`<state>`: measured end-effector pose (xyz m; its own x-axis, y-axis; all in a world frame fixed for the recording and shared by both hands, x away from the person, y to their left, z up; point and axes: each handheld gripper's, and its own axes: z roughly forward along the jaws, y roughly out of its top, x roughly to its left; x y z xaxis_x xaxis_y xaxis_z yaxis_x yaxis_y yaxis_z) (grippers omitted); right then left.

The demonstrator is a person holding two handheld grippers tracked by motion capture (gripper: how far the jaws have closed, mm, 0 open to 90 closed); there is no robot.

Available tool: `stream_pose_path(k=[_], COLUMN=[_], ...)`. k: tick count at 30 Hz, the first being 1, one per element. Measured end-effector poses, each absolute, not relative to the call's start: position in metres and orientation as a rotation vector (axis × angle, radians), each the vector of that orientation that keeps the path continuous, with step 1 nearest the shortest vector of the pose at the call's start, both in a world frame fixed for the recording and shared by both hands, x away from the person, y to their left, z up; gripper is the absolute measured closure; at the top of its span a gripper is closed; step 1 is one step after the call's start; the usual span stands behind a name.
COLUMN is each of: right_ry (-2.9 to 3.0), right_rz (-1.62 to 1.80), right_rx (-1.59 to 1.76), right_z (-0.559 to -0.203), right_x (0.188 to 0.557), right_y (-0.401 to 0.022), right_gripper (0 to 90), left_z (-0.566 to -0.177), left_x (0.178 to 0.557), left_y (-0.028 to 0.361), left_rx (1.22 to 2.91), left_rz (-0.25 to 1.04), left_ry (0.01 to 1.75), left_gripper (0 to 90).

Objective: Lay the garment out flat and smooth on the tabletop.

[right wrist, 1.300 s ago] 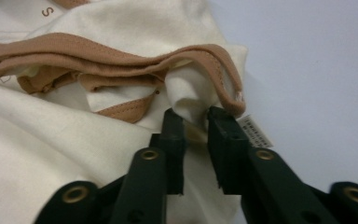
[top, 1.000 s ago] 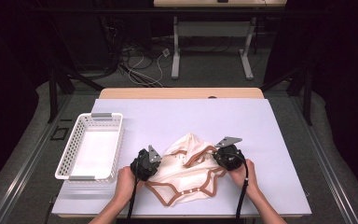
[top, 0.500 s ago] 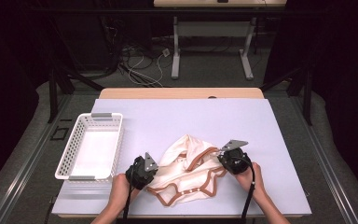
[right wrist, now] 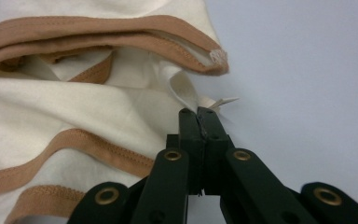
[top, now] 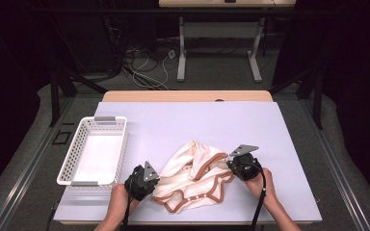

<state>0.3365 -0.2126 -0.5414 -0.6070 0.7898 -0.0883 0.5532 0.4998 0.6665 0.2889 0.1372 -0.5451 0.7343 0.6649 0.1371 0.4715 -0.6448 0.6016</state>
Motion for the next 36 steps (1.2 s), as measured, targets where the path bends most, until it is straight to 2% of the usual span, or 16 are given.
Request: stream_pose_path(k=[10,14,18,24,32,36], right_ry=[2.374,2.365,2.336,2.370,2.468,2.491], right_rz=[0.823,0.866,0.939,0.993,1.048,1.063], right_rx=[1.120,1.098,1.071,1.006,0.855,0.784], right_z=[-0.544,-0.541,-0.534,-0.526,-0.522,-0.521], right_x=[0.339,0.338,0.336,0.333,0.328,0.322], right_y=[-0.216,-0.211,-0.209,-0.198,-0.167,-0.152], right_gripper=[89.5,67.1,55.5,46.1,34.9,33.2], left_z=[-0.548,-0.548,-0.548,-0.549,-0.549,-0.549], left_x=[0.282,0.285,0.287,0.288,0.289,0.289], left_y=[0.143,0.143,0.145,0.142,0.142,0.142], left_rx=[2.395,2.391,2.358,2.351,2.335,2.326], left_rz=[0.458,0.483,0.494,0.473,0.452,0.439], left_ry=[0.874,0.877,0.875,0.867,0.849,0.852], left_gripper=[85.8,77.3,64.8,42.5,35.3,32.6])
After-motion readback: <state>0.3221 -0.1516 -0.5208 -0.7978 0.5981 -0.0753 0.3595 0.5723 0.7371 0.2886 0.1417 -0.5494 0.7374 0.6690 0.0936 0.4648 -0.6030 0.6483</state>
